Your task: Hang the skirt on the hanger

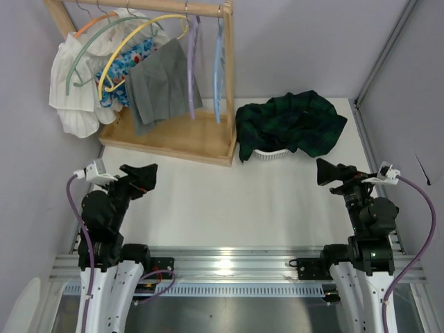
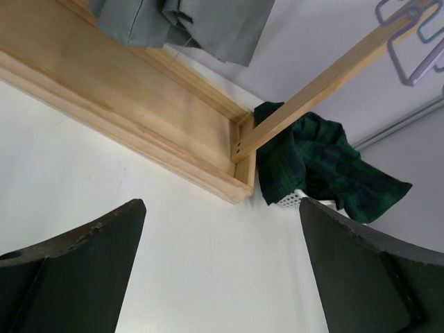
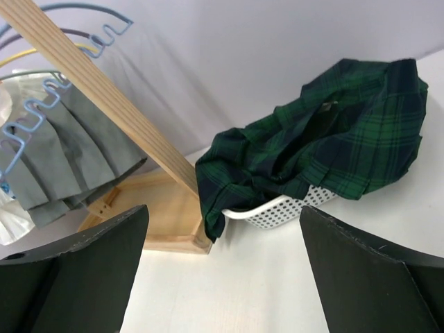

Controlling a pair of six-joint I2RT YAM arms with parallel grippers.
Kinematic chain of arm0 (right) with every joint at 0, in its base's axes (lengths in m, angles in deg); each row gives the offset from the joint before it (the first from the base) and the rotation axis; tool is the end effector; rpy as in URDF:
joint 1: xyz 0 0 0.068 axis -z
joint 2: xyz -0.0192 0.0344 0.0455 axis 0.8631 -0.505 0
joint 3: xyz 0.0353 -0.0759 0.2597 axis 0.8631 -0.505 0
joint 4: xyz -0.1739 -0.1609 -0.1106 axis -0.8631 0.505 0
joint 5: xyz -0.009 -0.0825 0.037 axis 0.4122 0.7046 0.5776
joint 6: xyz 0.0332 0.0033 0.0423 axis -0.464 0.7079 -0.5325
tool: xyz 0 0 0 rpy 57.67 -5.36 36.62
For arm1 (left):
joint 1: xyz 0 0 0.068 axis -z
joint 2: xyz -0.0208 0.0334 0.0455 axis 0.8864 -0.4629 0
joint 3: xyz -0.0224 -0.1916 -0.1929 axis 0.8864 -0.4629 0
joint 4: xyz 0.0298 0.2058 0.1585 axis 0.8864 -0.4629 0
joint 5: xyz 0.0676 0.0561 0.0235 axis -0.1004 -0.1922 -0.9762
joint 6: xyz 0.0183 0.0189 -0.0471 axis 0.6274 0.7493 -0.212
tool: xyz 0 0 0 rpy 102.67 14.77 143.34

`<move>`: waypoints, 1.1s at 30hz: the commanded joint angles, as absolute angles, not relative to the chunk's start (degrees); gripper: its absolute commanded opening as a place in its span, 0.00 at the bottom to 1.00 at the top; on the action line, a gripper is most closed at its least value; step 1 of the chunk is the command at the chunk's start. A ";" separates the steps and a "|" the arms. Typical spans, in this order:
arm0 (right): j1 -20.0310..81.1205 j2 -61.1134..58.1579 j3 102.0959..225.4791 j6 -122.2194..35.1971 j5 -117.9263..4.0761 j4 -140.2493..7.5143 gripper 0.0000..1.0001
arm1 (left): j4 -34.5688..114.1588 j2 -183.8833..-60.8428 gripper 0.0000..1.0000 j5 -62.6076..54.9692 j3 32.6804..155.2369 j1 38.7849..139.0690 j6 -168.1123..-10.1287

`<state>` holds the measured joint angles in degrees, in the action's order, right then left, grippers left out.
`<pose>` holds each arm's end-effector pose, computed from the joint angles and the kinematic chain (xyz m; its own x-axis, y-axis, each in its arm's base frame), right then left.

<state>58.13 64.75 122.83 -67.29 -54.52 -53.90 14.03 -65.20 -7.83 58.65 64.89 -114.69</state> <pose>0.0834 0.0056 0.3336 0.0417 0.5082 -0.8602 -0.1608 0.8532 0.4962 0.0912 -0.0066 0.3216 -0.1404 -0.5968 -0.7900 0.0400 0.7939 -0.6068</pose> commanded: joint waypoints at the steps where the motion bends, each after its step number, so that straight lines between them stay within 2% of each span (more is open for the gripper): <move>1: 57.91 62.12 124.54 -66.93 -54.57 -51.76 0.99 | 6.67 -64.71 0.99 -7.60 60.90 64.89 -110.42; 3: 58.00 60.71 124.28 -64.83 -55.17 -52.29 0.99 | 7.89 -64.27 0.99 -5.42 60.12 64.89 -108.14; 8: 57.91 53.17 124.80 -64.64 -49.30 -50.88 0.97 | 17.89 -63.57 1.00 12.60 55.38 64.89 -106.63; 14: 58.27 38.67 129.89 -64.12 -52.62 -59.56 0.99 | 15.90 -65.93 1.00 9.91 57.64 66.03 -102.33; 18: 58.44 23.23 142.51 -63.15 -52.71 -60.72 0.99 | 15.02 -70.85 1.00 8.14 58.00 67.17 -99.43; 22: 57.83 12.91 145.90 -63.59 -56.13 -66.94 0.99 | 14.75 -74.46 1.00 10.68 58.97 67.70 -98.54; 24: 57.39 8.52 146.60 -63.94 -56.49 -73.02 0.98 | 14.66 -74.82 0.99 10.95 58.71 68.05 -98.46; 28: 56.42 -6.22 154.48 -66.05 -54.82 -72.42 0.93 | 14.05 -75.43 0.99 11.03 58.44 68.14 -98.72; 33: 53.88 -15.48 157.32 -67.02 -51.06 -75.66 0.89 | 14.22 -75.26 0.99 11.12 58.18 68.14 -98.72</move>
